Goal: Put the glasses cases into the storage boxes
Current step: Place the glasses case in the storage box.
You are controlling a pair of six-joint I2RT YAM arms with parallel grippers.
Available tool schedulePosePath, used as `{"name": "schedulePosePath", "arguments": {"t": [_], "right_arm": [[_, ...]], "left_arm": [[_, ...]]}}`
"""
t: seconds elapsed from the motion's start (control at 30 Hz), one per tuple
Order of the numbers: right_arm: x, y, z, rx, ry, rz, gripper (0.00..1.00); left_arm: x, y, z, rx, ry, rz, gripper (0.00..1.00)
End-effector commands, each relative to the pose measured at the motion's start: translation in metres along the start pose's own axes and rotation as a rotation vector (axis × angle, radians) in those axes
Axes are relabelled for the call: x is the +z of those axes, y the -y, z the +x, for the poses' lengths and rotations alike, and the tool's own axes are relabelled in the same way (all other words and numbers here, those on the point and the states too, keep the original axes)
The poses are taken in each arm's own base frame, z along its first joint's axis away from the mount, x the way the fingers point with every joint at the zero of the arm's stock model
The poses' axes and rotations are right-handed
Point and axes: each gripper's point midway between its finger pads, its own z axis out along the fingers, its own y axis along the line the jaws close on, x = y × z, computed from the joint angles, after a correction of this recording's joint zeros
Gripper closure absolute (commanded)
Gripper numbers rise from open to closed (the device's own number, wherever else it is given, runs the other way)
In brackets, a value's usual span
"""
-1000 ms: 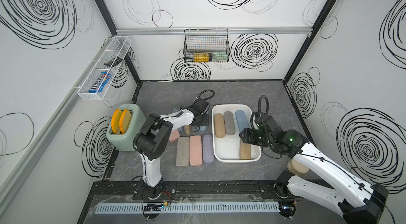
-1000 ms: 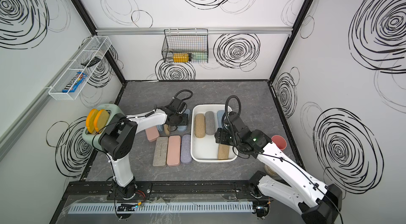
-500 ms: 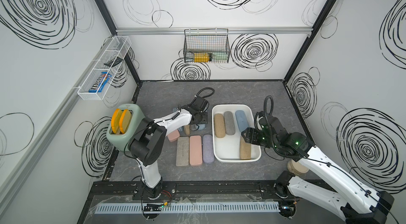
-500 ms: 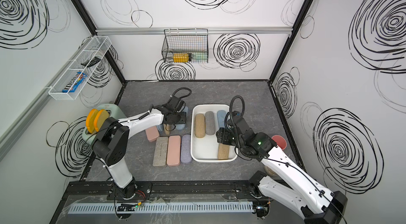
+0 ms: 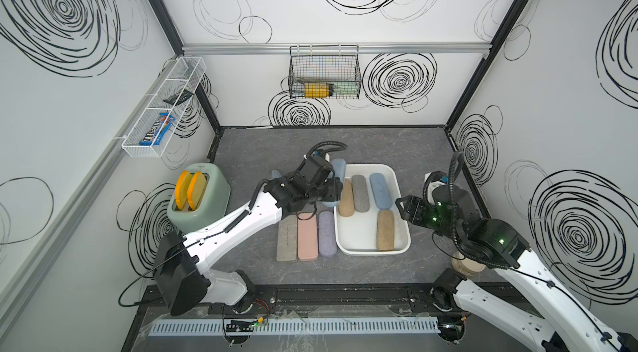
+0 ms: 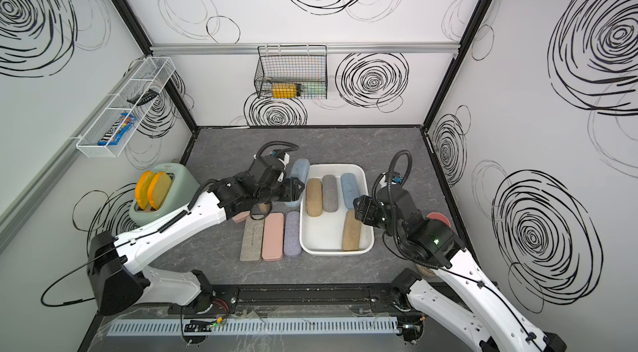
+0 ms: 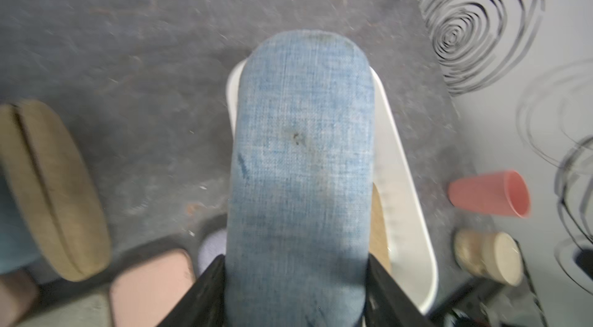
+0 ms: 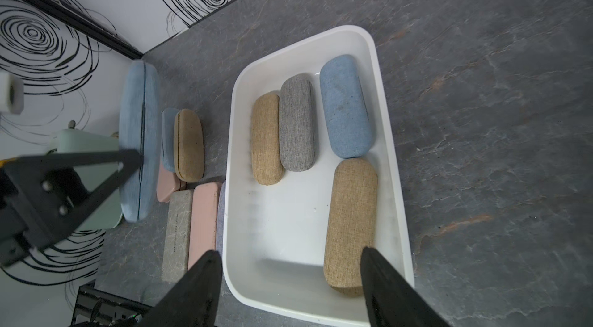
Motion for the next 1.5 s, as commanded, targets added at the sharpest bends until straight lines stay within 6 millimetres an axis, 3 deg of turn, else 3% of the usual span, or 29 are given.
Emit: {"name": "schedulePosePath", "arguments": {"t": [0.0,0.13,0.3,0.47,0.63,0.87,1.2,1.47], "right_arm": [[-0.008,0.013,-0.002,0.023,0.009,0.055,0.28],[-0.015,0.016,-0.004,0.042,0.026,0.053,0.28],[-0.024,0.018,-0.007,0.053,0.038,0.048,0.28],[-0.032,0.02,-0.006,0.064,0.05,0.031,0.28],[-0.034,0.022,-0.001,0.069,0.048,0.015,0.28],[-0.033,0.022,0.0,0.064,0.044,0.012,0.28],[-0.03,0.02,0.001,0.07,0.044,0.0,0.29],[-0.031,0.025,0.005,0.077,0.036,0.008,0.29]], "left_arm": [[0.006,0.024,0.049,-0.081,-0.111,0.048,0.58],[0.018,0.058,0.102,-0.087,-0.221,0.084,0.58],[0.039,0.071,0.14,-0.118,-0.344,0.064,0.59],[0.055,0.062,0.136,-0.107,-0.359,-0.047,0.59],[0.07,0.065,0.126,-0.118,-0.359,-0.064,0.59],[0.093,0.055,0.14,-0.1,-0.424,-0.126,0.61],[0.121,0.036,0.136,-0.098,-0.397,-0.216,0.62],[0.144,0.038,0.139,-0.116,-0.382,-0.216,0.61]]}}
